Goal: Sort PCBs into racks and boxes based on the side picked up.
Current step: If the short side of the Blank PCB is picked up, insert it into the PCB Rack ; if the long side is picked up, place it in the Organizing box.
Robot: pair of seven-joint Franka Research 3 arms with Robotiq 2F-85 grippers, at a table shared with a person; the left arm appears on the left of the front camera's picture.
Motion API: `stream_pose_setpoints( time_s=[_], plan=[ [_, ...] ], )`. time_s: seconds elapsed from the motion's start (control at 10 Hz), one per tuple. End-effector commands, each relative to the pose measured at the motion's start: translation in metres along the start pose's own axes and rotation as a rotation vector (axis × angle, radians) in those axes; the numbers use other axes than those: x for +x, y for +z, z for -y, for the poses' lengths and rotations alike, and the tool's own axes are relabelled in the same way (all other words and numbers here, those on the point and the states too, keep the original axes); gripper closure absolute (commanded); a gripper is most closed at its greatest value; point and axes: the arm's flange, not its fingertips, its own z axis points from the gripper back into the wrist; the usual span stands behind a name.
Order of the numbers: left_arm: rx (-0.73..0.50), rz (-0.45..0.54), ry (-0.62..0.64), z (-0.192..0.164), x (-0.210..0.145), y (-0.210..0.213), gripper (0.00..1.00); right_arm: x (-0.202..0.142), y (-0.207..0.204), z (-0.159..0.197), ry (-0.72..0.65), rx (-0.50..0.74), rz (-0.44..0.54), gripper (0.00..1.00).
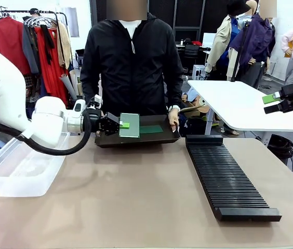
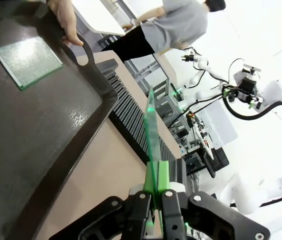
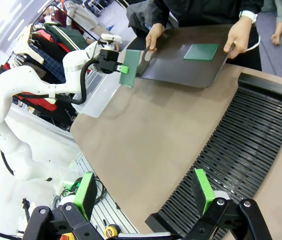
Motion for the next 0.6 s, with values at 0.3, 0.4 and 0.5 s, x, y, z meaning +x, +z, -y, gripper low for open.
stream_pose_setpoints(
  time_s=[0.3, 0.4, 0.5],
  plan=[
    [0.091, -0.045, 0.127, 0.064, -0.025, 0.059, 1.0, 0.0, 0.0, -0.001, 0.005, 0.008, 0.009, 0.0],
    [0.111, -0.073, 0.167, 0.077, -0.027, 0.075, 1.0, 0.0, 0.0, -0.001, 0.005, 0.008, 0.009, 0.0],
    [0.147, -0.074, 0.207, 0.09, -0.027, 0.092, 1.0, 0.0, 0.0, -0.001, 0.005, 0.008, 0.009, 0.0]
  ],
)
